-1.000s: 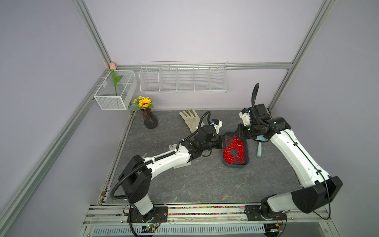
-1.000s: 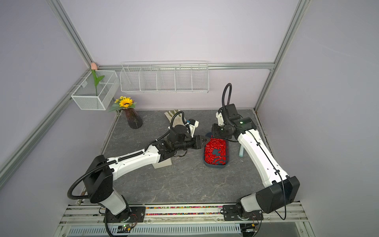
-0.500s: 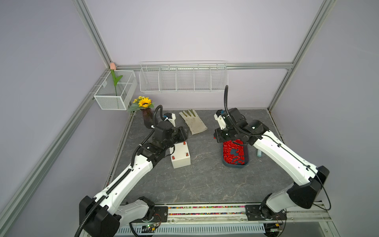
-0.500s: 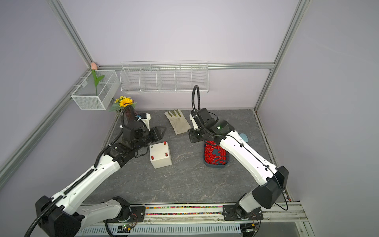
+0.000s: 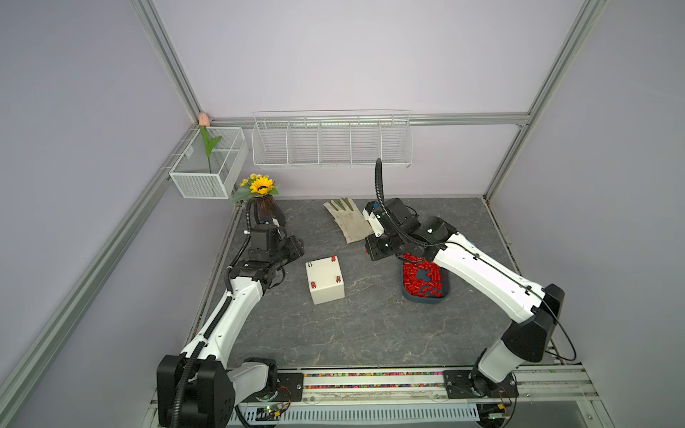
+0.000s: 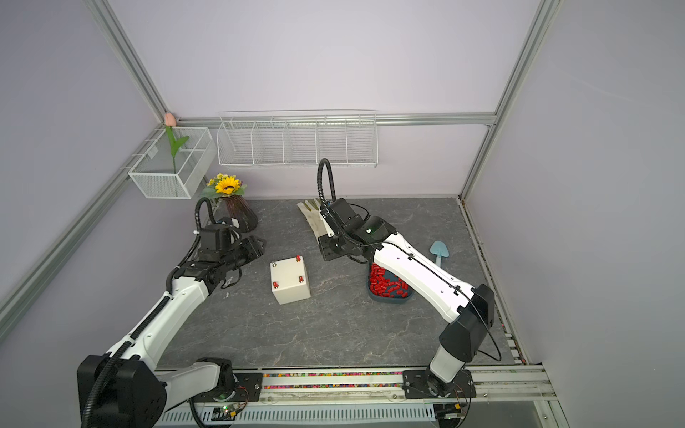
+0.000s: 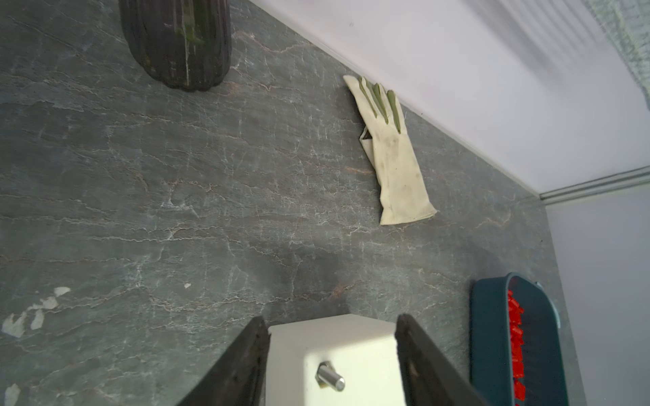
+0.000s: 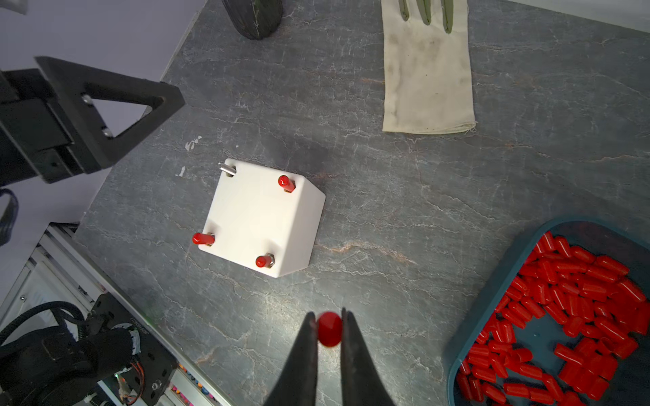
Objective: Cover the protruding screws with screw protection sleeves
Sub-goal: Move the plastic shell to the center of the board.
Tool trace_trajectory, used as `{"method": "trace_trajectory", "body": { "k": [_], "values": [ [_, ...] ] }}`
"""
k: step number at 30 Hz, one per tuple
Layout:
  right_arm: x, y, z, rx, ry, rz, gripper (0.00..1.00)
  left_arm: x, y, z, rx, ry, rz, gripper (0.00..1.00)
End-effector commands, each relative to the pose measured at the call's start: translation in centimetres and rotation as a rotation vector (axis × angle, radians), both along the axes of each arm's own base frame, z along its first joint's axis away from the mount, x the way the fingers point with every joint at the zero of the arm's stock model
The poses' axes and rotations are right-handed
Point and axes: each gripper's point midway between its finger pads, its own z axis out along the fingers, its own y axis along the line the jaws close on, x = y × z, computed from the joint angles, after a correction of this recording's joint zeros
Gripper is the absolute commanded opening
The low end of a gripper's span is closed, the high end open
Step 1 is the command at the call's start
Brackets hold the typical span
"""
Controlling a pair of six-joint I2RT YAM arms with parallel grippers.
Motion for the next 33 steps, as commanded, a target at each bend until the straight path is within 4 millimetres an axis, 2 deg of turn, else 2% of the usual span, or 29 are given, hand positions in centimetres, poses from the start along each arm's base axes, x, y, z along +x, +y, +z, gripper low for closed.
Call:
{"method": "trace_trajectory", "body": {
  "k": [1,8,14,25,33],
  "values": [
    [0.2,0.2,0.8,0.01,-0.016,-0.013,0.16,0.4,-0.5,-1.8,-0.036,0.035,-0.041,0.65],
    [0.2,-0.1,0.9,-0.007,-0.018,-0.01,0.16,1.2,-0.7,-5.3,-0.074,0.139,-0.069,0.64],
    [0.2,-0.1,0.7,-0.016,-0.015,-0.01,0.16,1.4,-1.5,-7.5,-0.11,0.185,-0.088,0.62],
    [0.6,0.8,0.2,-0.01,-0.002,0.003,0.16,0.6,-2.0,-9.0,-0.144,0.216,-0.107,0.58],
    [0.7,1.2,0.2,-0.005,-0.001,0.009,0.16,0.0,-3.2,-10.0,-0.156,0.234,-0.126,0.5]
  ]
}}
